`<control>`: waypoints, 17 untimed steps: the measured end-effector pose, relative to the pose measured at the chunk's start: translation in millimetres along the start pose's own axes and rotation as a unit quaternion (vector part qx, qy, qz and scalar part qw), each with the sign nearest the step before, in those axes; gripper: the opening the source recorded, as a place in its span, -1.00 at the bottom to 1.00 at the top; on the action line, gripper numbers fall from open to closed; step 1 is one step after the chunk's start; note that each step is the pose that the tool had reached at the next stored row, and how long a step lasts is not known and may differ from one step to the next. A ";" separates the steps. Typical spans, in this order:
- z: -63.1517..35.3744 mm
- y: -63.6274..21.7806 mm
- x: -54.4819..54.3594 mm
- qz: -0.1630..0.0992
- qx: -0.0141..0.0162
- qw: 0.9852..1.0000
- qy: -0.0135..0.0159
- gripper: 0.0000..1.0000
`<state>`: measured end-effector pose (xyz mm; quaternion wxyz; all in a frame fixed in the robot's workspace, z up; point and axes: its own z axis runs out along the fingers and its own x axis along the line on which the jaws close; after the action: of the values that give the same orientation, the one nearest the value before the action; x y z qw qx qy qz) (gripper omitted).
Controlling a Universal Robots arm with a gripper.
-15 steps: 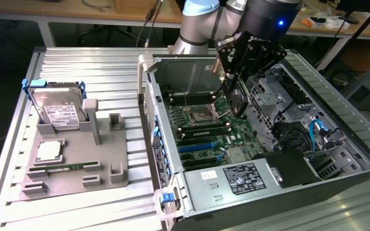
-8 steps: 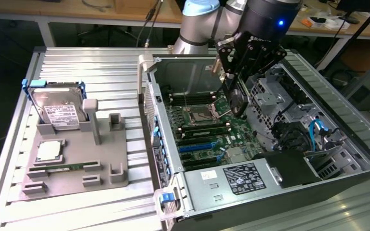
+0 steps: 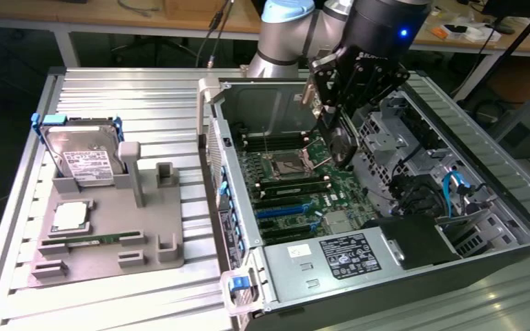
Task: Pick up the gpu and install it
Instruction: 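Insert the gpu into the slot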
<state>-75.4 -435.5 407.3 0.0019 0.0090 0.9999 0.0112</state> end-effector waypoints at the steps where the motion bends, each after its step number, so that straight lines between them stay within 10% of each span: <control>1: 0.0 0.1 0.0 -0.011 0.000 1.000 0.000 -0.46; 17: 0.7 0.1 0.0 -0.069 0.000 0.998 0.002 -0.46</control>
<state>-75.4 -435.3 406.6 0.0011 -0.0597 0.9982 0.0112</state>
